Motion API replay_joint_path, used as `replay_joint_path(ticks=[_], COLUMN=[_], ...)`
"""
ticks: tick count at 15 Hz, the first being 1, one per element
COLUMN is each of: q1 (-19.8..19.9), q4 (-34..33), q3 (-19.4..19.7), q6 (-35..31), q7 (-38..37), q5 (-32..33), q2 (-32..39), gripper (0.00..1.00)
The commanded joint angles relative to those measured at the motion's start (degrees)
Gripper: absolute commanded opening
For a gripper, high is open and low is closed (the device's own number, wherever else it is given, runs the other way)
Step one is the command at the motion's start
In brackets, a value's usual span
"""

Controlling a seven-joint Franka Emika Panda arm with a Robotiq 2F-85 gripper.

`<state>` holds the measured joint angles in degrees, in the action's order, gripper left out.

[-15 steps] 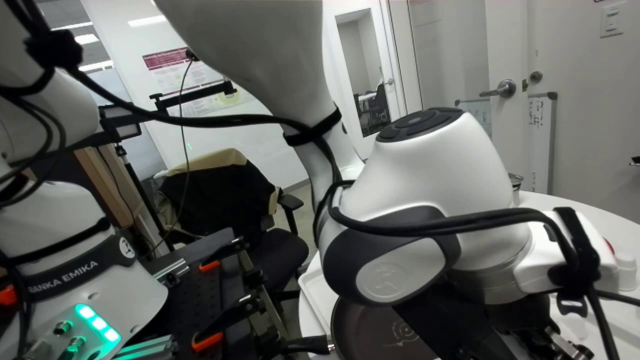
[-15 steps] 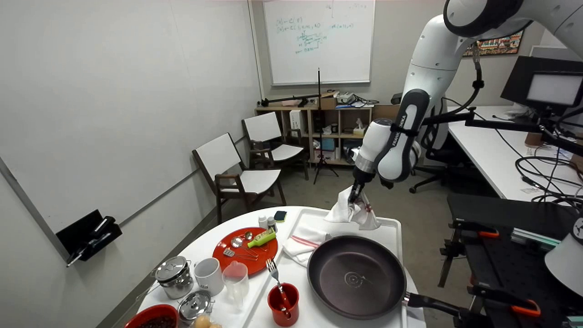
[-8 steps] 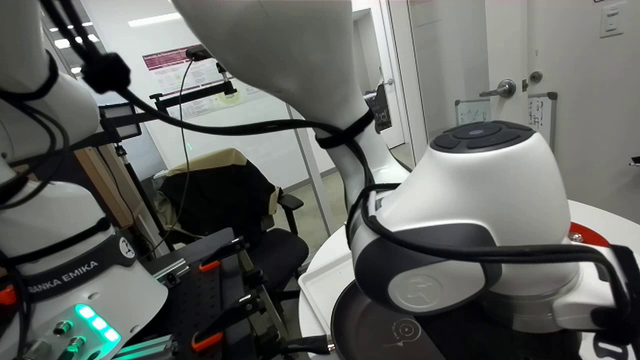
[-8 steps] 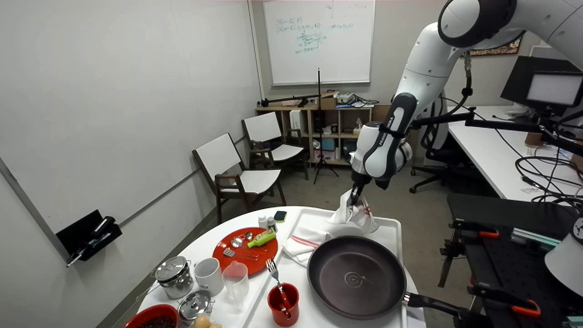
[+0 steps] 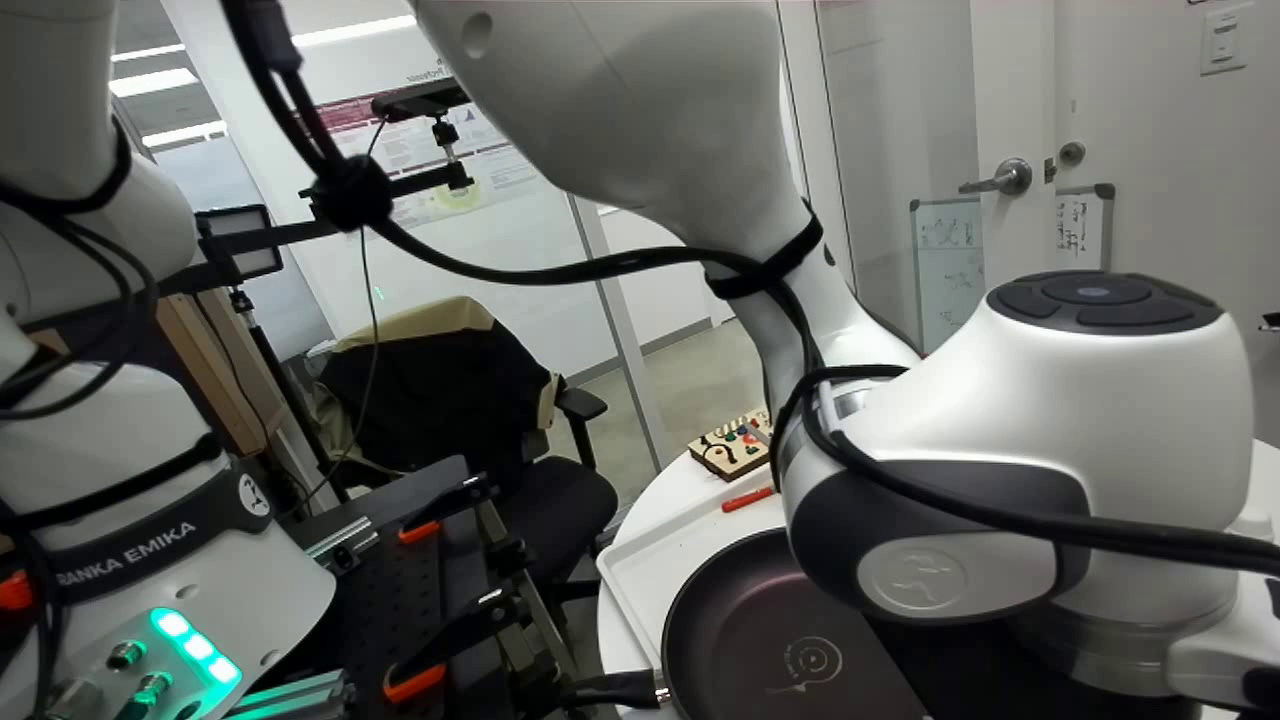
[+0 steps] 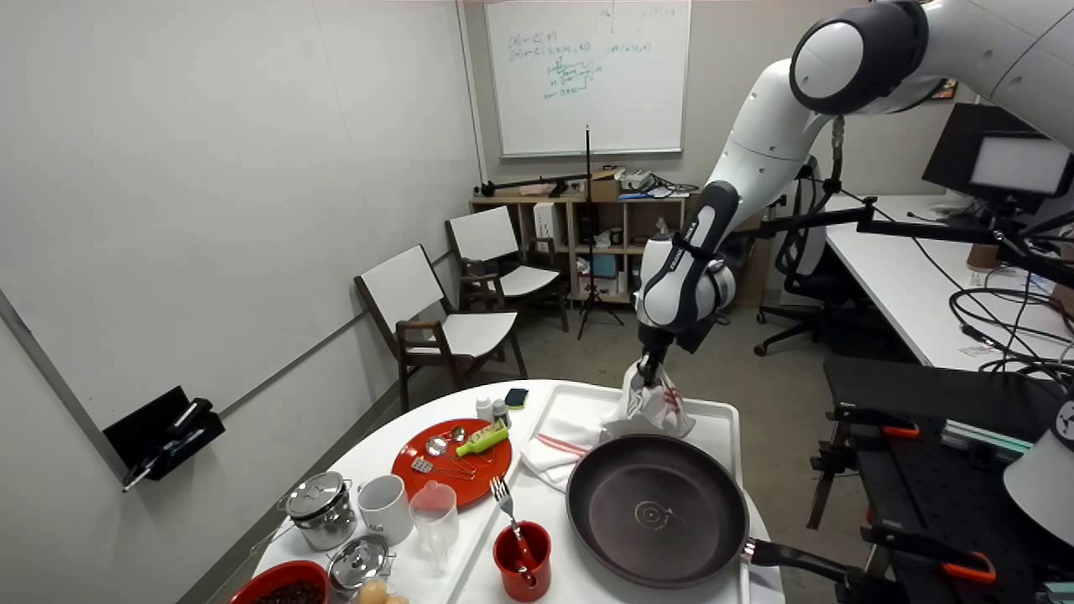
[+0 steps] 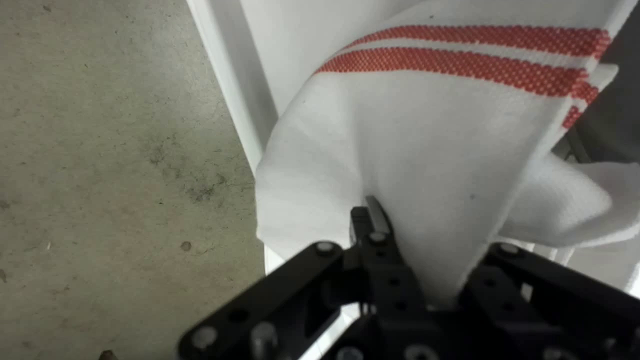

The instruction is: Wipe the pan with the white towel

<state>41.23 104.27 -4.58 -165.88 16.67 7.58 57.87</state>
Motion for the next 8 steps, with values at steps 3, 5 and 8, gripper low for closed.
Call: replay_joint_path(ticks=[3, 5, 8], q1=[-2.1, -2.4, -3.0], q4=[-6.9, -7.9, -9.0], q3=[1.8, 2.2, 2.6], q6=[5.4, 5.9, 6.3], q7=[-0.6, -0.6, -0.6], q5=[-4.6, -5.3, -5.8], q2=[2.8, 3.3, 3.9], gripper=[0.03, 0.03, 0.03])
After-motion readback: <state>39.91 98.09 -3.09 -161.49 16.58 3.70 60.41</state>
